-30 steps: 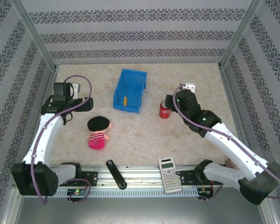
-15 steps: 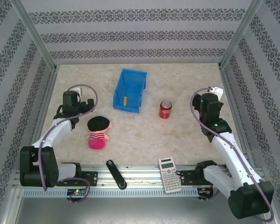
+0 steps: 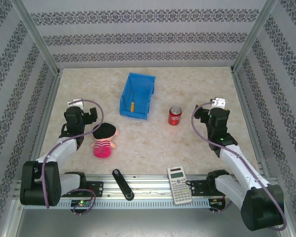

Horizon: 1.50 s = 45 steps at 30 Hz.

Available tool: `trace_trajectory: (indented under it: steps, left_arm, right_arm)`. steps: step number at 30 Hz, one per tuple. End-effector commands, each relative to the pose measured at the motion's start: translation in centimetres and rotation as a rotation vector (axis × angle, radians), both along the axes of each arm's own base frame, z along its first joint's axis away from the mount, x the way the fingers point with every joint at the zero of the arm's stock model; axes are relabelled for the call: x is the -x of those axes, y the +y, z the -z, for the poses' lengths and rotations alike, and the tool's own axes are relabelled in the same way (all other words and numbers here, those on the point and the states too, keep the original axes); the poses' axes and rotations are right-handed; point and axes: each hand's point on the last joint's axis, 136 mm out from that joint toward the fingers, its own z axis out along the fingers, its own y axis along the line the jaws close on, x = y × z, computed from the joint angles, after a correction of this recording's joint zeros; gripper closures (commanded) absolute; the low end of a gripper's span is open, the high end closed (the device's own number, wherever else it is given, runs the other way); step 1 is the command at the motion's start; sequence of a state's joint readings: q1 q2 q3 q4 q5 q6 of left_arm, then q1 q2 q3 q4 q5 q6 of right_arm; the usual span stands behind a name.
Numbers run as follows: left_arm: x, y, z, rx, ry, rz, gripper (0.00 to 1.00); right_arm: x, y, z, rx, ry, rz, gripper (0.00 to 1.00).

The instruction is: Put the screwdriver in the bin

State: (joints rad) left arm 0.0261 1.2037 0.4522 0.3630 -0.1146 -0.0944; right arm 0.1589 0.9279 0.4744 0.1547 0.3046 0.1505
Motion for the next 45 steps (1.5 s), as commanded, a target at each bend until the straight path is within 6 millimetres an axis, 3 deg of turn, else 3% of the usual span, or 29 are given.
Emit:
trace_trajectory:
  steps: [1, 8, 9, 11, 20, 26, 29, 45]
  left_arm:
    - [-1.8, 0.2, -1.4, -0.038, -0.148, -0.005, 0.01]
    - [-3.4, -0.9, 2.5, -0.023, -0.145, 0.064, 0.01]
    - [-3.3, -1.2, 2.8, -0.020, -0.151, 0.084, 0.01]
    - [-3.0, -1.7, 3.2, -0.024, -0.189, 0.115, 0.01]
    - [-3.1, -1.6, 3.4, -0.023, -0.170, 0.107, 0.01]
    - [-3.6, -2.1, 3.6, -0.019, -0.146, 0.136, 0.01]
    - [-3.8, -2.2, 3.6, -0.018, -0.135, 0.144, 0.01]
    - [-3.8, -2.3, 3.7, -0.018, -0.134, 0.147, 0.01]
  right_arm:
    - [-0.2, 0.1, -1.1, 0.033, -0.081, -0.026, 0.02]
    - [-0.6, -0.5, 0.1, 0.055, -0.129, -0.005, 0.02]
    - [-0.3, -0.8, 1.5, 0.063, -0.103, 0.000, 0.02]
    - [-0.5, -1.1, 2.3, 0.067, -0.103, 0.010, 0.02]
    - [-3.8, -2.2, 5.3, 0.046, -0.145, 0.008, 0.02]
    - [-5.7, -1.2, 7.9, 0.020, -0.077, -0.069, 0.02]
    - [-6.5, -0.7, 7.3, 0.018, -0.099, -0.102, 0.02]
    - [-6.5, -0.5, 7.4, 0.027, -0.088, -0.112, 0.02]
